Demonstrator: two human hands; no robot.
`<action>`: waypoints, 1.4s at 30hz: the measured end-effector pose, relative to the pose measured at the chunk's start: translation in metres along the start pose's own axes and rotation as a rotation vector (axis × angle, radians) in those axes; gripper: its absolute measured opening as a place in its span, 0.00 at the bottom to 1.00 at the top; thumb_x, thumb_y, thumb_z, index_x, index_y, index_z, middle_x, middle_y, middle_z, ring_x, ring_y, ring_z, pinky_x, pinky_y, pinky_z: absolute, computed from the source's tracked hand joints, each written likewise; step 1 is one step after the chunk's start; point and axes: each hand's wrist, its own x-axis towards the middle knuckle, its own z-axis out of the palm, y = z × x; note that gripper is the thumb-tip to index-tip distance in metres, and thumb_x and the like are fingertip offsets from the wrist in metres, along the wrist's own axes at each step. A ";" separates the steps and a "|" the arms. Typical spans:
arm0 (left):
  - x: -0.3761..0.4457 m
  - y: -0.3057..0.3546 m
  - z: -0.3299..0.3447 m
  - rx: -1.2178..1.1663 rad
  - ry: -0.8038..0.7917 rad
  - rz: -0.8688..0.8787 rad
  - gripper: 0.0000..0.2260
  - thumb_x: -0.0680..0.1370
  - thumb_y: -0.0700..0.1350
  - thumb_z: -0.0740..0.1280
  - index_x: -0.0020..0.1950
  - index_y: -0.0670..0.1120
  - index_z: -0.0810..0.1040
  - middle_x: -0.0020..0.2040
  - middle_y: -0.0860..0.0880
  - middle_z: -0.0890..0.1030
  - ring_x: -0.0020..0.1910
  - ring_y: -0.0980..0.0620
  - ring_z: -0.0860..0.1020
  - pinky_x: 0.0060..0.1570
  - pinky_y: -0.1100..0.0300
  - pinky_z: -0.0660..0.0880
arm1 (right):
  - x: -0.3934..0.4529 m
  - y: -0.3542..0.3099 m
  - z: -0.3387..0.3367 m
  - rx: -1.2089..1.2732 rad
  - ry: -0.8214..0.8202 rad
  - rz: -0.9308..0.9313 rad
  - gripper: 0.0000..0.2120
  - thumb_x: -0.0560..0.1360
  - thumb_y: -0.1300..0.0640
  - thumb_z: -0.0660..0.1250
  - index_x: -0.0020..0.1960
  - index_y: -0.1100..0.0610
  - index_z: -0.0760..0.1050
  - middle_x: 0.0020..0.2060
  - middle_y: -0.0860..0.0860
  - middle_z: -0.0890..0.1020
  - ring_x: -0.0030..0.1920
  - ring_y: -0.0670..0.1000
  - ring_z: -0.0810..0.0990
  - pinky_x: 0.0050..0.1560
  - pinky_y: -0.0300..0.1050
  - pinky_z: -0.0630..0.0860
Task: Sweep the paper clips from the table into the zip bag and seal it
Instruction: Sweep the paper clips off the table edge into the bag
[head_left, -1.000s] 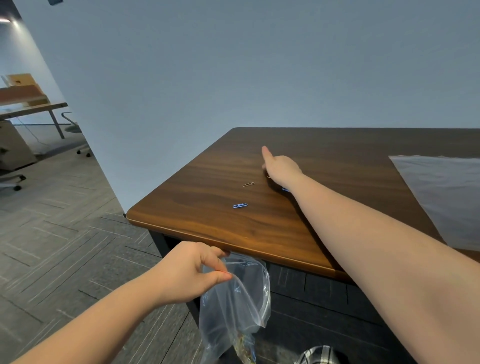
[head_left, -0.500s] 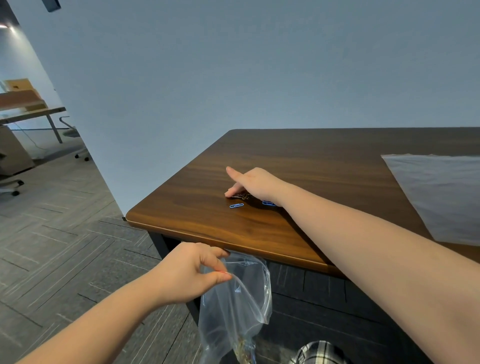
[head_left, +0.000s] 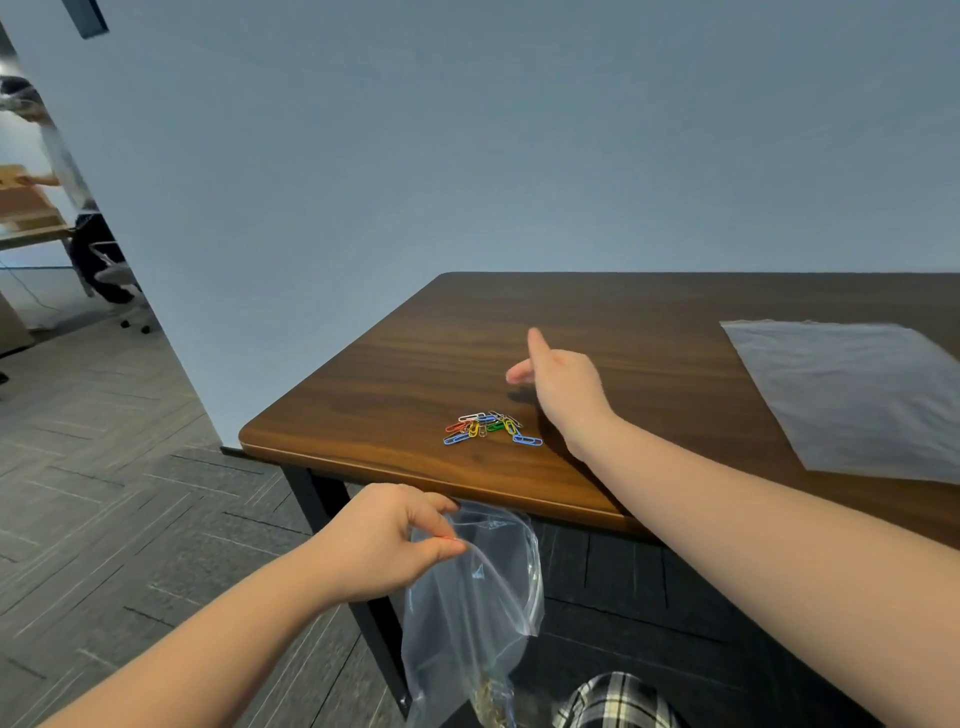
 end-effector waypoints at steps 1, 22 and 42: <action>0.000 -0.001 0.000 -0.003 0.000 -0.003 0.06 0.72 0.50 0.69 0.45 0.52 0.84 0.60 0.52 0.80 0.55 0.69 0.70 0.51 0.81 0.61 | 0.000 0.004 -0.003 -0.033 0.049 0.002 0.28 0.82 0.45 0.49 0.47 0.60 0.83 0.47 0.51 0.82 0.47 0.47 0.75 0.54 0.44 0.66; -0.013 -0.014 -0.011 -0.012 0.000 -0.044 0.04 0.71 0.51 0.70 0.37 0.60 0.82 0.58 0.57 0.79 0.60 0.62 0.74 0.62 0.64 0.69 | -0.011 -0.018 0.053 -0.197 -0.381 -0.090 0.34 0.80 0.40 0.47 0.44 0.61 0.85 0.43 0.51 0.85 0.43 0.45 0.79 0.52 0.41 0.68; -0.010 -0.010 -0.012 0.016 0.064 -0.038 0.08 0.68 0.52 0.73 0.30 0.61 0.78 0.40 0.57 0.79 0.42 0.58 0.78 0.48 0.61 0.77 | -0.052 -0.017 0.050 -0.136 -0.445 -0.126 0.35 0.81 0.40 0.47 0.34 0.61 0.81 0.33 0.51 0.83 0.39 0.47 0.80 0.51 0.44 0.74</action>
